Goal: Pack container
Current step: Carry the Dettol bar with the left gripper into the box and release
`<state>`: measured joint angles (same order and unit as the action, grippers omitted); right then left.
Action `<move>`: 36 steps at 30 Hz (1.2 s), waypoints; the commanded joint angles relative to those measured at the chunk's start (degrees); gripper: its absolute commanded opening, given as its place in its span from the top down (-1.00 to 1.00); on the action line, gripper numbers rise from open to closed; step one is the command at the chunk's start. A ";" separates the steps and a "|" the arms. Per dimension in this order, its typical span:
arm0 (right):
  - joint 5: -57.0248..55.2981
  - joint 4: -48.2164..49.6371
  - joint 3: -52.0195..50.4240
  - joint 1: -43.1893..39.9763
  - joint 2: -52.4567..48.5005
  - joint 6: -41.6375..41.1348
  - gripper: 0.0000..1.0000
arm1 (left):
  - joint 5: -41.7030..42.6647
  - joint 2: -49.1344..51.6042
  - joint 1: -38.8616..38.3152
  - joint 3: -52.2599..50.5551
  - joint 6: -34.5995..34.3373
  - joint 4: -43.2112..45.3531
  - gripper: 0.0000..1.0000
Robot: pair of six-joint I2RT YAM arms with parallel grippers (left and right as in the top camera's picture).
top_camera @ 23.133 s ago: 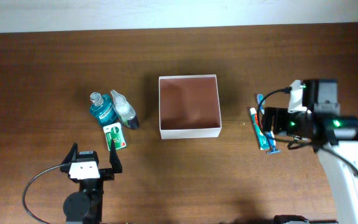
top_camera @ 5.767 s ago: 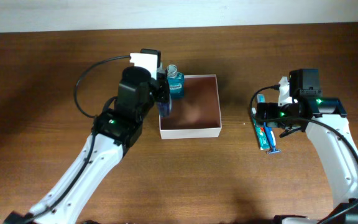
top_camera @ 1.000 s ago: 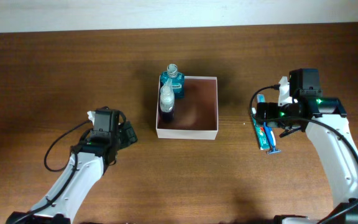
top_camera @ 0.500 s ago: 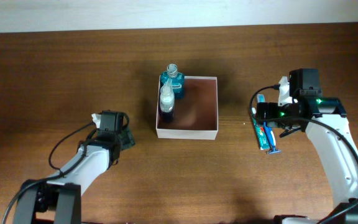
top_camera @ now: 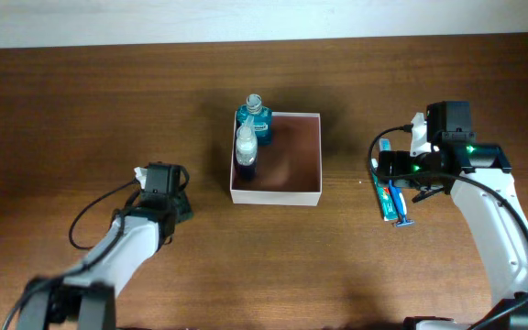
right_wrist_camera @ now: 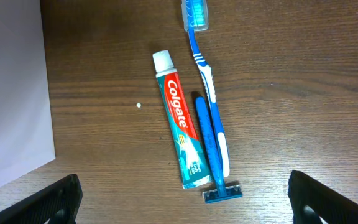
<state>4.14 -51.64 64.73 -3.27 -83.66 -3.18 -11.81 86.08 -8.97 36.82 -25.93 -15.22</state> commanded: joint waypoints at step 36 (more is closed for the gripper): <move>-0.28 0.07 0.83 0.24 -0.20 -0.02 -0.97 | -1.86 -1.92 -31.85 3.78 2.73 40.76 0.46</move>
<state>4.14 -51.75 64.73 -3.27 -83.66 -3.20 -6.11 80.82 -39.11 39.72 -24.58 24.62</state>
